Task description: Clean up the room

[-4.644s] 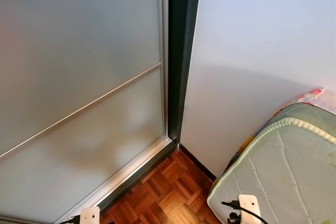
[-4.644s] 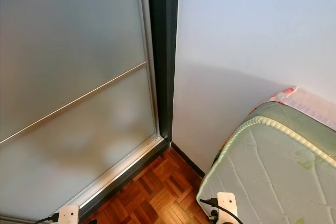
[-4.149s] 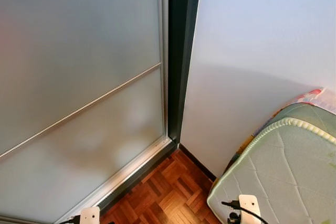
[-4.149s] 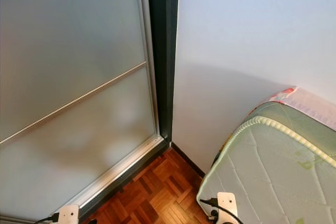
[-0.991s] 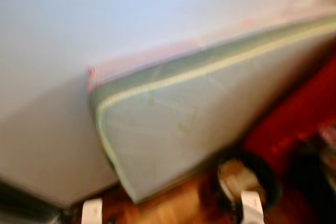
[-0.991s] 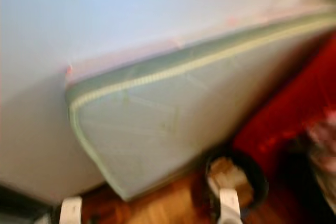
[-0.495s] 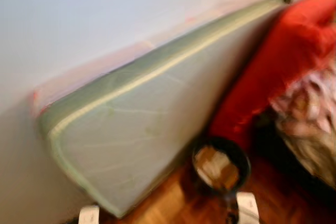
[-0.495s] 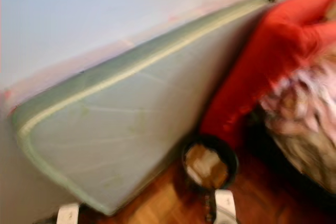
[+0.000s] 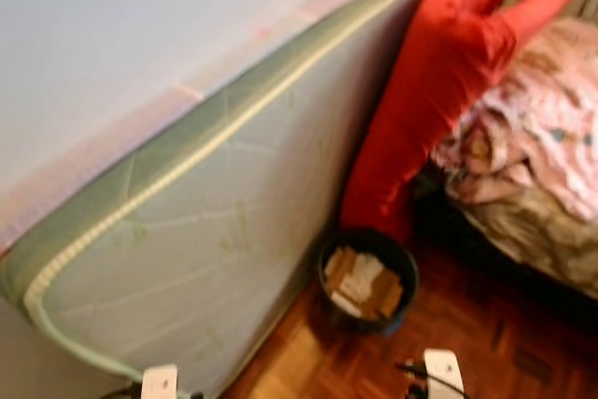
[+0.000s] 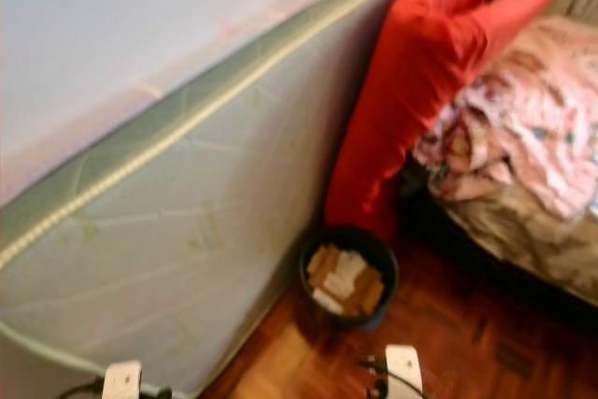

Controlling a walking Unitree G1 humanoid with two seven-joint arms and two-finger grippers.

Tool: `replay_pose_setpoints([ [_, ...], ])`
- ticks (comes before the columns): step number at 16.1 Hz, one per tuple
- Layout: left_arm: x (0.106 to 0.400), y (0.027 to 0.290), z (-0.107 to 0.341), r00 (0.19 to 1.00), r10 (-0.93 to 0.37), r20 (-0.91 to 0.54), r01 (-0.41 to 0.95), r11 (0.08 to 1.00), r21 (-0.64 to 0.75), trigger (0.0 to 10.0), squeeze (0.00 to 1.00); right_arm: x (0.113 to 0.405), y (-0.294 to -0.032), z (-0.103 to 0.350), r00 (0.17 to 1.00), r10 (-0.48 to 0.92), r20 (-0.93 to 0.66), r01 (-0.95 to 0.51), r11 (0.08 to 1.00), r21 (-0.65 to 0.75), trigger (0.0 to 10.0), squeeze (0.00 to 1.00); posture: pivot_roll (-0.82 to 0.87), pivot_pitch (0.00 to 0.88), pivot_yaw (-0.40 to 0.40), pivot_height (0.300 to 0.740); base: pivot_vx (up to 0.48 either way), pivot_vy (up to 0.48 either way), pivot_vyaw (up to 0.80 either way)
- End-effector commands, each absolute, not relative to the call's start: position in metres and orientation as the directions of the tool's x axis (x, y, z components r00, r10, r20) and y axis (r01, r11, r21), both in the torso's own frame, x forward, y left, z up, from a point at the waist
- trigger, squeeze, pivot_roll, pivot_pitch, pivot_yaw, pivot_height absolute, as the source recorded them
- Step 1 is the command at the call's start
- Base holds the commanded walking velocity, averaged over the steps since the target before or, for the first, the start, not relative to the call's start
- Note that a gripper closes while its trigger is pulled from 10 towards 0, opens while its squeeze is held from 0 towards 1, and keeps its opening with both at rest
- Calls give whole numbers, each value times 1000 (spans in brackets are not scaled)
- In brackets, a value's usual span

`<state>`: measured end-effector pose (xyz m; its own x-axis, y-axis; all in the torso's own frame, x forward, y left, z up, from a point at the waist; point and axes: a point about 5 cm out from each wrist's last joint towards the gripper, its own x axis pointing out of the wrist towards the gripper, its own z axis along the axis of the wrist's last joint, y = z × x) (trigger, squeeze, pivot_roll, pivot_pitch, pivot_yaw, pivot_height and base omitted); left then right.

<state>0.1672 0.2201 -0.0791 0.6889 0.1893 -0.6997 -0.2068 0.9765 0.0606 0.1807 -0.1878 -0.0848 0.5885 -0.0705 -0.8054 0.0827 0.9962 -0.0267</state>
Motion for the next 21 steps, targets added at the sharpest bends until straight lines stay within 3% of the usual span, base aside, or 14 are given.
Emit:
replay_pose_setpoints([
  [1,192,240,-69,616,191,-764,-223,973,64,10000,0,244,-243,-36,681,-64,-729,105,994,11,10000,0,31,0,-33,740,0,-398,0],
  [21,197,242,-66,620,202,-758,-228,971,72,10000,0,249,-244,-33,692,-88,-717,133,991,6,10000,0,21,0,-19,740,0,-480,-71],
])
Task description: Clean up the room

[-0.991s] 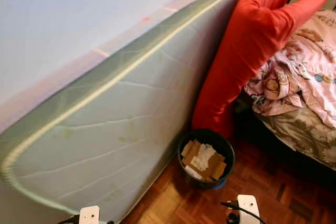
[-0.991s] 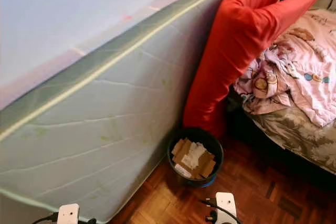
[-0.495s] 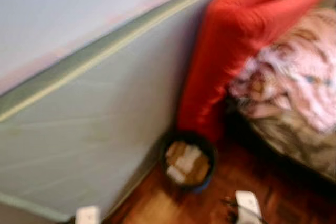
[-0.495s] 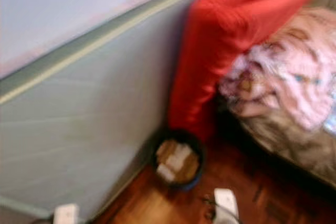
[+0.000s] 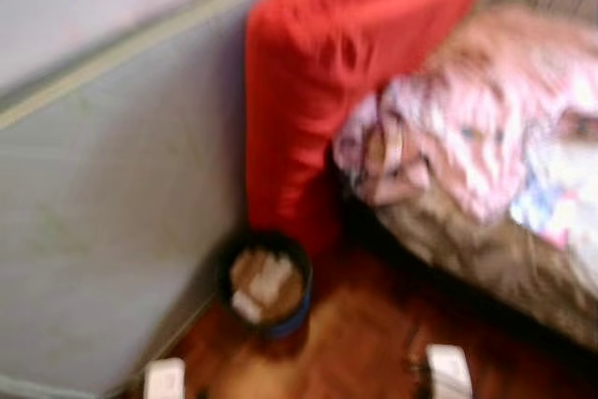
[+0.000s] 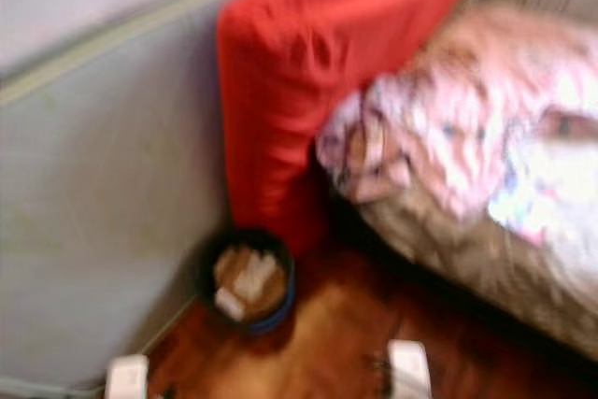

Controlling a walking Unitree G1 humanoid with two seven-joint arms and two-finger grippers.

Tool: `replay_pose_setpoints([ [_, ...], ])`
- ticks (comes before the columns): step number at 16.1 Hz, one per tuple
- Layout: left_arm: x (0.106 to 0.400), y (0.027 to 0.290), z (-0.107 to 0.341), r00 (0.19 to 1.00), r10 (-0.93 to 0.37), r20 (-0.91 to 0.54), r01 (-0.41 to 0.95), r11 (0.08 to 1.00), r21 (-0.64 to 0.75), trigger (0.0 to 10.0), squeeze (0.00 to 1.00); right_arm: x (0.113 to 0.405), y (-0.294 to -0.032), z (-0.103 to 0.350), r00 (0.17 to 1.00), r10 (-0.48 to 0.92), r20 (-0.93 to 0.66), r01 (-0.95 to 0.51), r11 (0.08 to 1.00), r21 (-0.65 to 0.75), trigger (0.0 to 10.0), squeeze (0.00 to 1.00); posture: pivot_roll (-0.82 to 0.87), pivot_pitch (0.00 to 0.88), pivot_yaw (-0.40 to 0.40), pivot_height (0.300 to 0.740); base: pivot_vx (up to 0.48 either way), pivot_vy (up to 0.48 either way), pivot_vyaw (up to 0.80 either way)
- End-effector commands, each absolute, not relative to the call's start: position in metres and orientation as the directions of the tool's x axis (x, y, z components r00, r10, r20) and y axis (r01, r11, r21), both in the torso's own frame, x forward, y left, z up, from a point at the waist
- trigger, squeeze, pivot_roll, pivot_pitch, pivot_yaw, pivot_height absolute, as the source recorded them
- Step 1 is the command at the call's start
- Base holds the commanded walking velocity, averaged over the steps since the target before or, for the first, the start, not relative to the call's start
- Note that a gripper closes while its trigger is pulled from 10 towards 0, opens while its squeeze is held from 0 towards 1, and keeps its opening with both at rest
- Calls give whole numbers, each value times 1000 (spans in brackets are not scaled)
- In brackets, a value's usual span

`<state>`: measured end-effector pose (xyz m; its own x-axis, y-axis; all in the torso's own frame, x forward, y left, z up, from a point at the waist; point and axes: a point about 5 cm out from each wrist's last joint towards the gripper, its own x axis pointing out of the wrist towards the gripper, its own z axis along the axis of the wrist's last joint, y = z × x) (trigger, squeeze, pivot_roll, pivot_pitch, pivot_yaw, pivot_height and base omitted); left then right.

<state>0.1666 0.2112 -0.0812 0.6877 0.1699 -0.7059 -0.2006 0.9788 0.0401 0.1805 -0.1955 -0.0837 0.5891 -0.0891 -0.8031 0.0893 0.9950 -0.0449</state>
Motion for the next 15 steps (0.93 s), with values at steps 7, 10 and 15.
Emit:
replay_pose_setpoints([
  [7,197,242,-66,620,203,-758,-233,970,69,10000,0,249,-244,-33,692,-90,-716,136,991,7,10000,0,21,0,-18,740,0,-480,0],
  [10,196,241,-66,621,192,-760,-242,969,47,10000,0,249,-244,-33,691,-88,-717,131,991,5,10000,0,23,0,-20,740,0,-419,0],
  [15,196,241,-67,628,191,-754,-255,966,32,10000,0,248,-244,-34,690,-89,-718,129,992,1,10000,0,20,0,-16,740,0,0,0],
])
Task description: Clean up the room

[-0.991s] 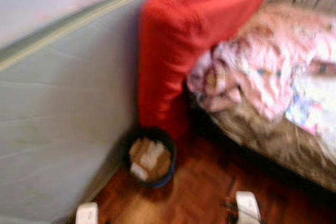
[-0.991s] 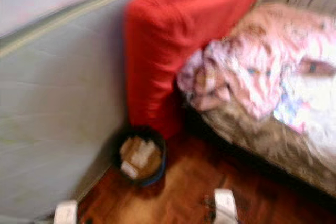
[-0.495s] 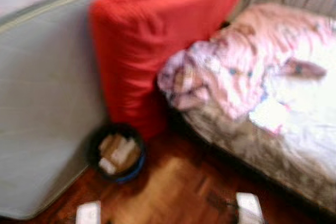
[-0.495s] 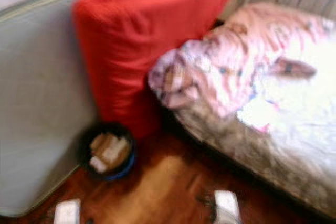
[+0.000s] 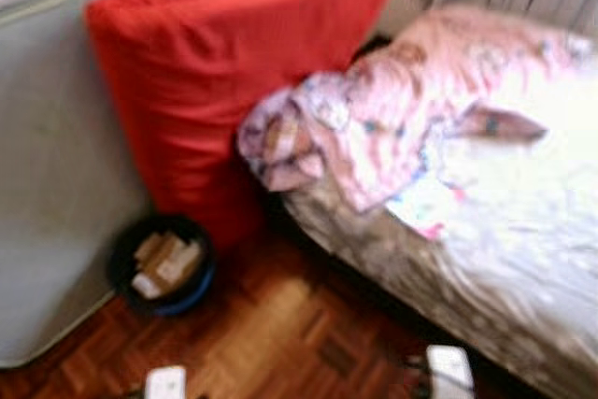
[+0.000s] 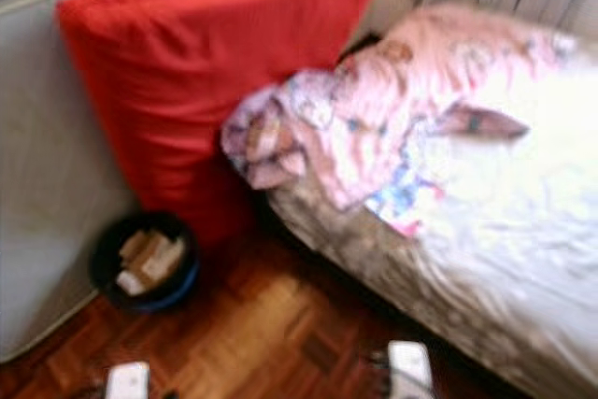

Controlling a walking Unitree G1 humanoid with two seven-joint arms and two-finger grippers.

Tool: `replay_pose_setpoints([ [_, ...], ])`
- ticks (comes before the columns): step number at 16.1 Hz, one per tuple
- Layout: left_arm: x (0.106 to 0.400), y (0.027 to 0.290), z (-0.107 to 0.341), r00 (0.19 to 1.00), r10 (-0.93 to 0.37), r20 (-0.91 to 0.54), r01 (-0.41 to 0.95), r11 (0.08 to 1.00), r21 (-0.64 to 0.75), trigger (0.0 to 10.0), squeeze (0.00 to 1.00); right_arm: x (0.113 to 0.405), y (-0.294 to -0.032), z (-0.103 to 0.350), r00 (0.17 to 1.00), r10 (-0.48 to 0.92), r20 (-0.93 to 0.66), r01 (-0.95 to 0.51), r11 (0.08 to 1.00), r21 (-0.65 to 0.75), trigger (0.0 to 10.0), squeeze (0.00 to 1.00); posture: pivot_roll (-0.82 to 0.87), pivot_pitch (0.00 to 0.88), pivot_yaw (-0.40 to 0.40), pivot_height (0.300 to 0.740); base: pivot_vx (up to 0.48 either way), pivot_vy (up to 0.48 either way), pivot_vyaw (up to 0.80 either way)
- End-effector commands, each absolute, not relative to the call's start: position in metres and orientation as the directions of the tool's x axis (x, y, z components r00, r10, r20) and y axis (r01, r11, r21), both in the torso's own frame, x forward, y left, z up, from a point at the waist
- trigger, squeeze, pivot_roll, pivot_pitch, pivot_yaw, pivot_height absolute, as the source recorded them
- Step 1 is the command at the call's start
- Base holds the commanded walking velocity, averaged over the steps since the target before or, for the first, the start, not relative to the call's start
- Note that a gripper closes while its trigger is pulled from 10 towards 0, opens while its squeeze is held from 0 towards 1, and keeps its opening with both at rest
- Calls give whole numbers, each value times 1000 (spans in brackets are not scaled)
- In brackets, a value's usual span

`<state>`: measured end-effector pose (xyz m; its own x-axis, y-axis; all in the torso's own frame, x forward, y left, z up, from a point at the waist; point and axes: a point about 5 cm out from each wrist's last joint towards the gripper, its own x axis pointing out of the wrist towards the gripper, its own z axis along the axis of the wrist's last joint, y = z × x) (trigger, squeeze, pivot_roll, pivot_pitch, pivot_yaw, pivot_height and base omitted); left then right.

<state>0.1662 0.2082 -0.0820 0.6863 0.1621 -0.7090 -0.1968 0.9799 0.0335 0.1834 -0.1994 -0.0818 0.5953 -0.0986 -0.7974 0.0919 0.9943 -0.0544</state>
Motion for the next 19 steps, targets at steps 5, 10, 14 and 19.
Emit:
replay_pose_setpoints([
  [5,195,241,-67,634,184,-751,-264,964,13,10000,0,247,-243,-35,688,-88,-720,127,992,0,10000,0,16,0,-12,740,0,0,0],
  [10,196,240,-66,639,184,-747,-269,963,6,10000,0,248,-244,-34,690,-91,-718,132,991,1,10000,0,17,0,-18,740,176,0,0],
  [14,197,240,-66,641,187,-745,-272,962,8,10000,0,248,-244,-33,691,-92,-717,133,991,1,10000,0,18,0,-21,740,320,0,0],
  [19,196,241,-66,639,191,-745,-272,962,14,10000,0,248,-243,-34,690,-89,-718,133,991,4,10000,0,20,0,-16,740,350,0,0],
])
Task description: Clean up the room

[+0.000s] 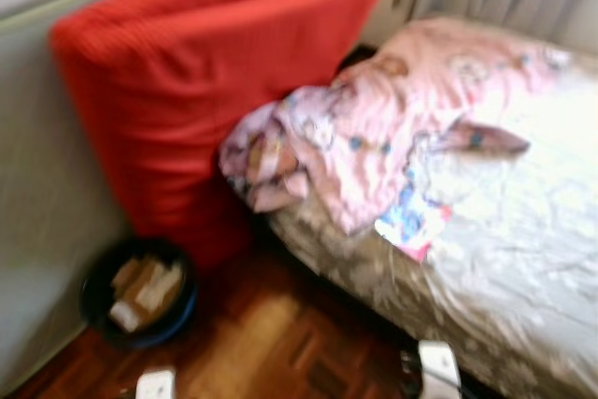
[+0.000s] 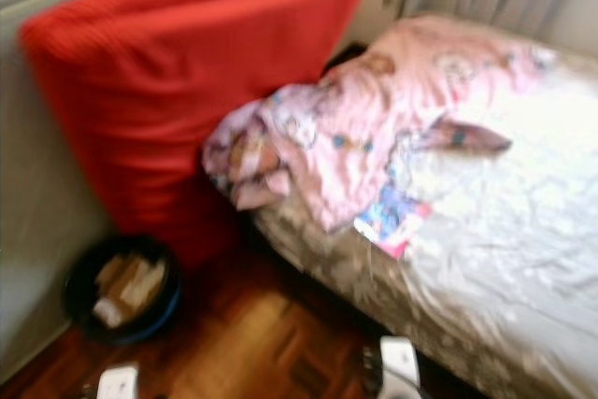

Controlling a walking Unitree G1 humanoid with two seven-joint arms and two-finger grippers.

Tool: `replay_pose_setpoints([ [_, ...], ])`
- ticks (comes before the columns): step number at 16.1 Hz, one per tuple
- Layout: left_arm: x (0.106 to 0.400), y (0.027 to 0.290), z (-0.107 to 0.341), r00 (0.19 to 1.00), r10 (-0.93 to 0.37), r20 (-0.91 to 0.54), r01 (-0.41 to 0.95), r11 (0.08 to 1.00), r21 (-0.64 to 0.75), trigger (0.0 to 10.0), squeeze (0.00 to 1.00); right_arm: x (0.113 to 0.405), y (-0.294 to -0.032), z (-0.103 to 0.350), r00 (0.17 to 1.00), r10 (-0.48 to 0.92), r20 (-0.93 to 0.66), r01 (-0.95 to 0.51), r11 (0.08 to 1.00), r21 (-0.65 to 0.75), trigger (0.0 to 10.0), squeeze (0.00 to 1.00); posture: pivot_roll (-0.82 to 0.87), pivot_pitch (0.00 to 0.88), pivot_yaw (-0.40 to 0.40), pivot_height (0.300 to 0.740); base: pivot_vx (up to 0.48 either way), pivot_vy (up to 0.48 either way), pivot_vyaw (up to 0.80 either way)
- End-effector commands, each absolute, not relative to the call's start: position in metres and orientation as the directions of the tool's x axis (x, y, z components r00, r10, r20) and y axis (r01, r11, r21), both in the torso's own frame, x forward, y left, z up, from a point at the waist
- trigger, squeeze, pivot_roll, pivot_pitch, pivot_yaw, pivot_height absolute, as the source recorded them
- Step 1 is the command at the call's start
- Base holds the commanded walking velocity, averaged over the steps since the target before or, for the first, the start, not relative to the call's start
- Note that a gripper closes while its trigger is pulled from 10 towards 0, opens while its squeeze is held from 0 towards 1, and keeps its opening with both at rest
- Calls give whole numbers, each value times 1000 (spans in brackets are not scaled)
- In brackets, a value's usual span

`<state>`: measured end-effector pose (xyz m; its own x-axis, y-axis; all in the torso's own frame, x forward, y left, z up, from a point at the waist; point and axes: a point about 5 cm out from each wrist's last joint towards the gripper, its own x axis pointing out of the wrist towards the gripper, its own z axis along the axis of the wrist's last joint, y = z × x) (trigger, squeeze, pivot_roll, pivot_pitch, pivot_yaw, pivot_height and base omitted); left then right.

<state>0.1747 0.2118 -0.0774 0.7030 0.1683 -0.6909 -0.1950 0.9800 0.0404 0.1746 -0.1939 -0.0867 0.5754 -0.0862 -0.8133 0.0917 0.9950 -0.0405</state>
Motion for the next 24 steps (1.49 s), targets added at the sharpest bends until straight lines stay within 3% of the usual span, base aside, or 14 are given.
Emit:
replay_pose_setpoints([
  [1,196,241,-66,638,192,-746,-271,962,15,10000,0,248,-242,-34,690,-88,-718,133,991,7,10000,0,22,0,-14,740,352,0,0],
  [9,196,243,-65,645,182,-742,-248,969,22,10000,0,247,-239,-36,692,-89,-716,150,988,22,10000,0,24,0,2,740,338,0,0],
  [21,196,246,-64,658,182,-731,-234,972,31,10000,0,245,-238,-38,683,-114,-721,202,979,36,10000,0,19,0,20,740,0,0,0],
  [24,196,246,-64,659,180,-730,-233,972,30,10000,0,245,-237,-39,682,-114,-723,211,976,46,10000,0,12,0,19,740,0,0,-663],
])
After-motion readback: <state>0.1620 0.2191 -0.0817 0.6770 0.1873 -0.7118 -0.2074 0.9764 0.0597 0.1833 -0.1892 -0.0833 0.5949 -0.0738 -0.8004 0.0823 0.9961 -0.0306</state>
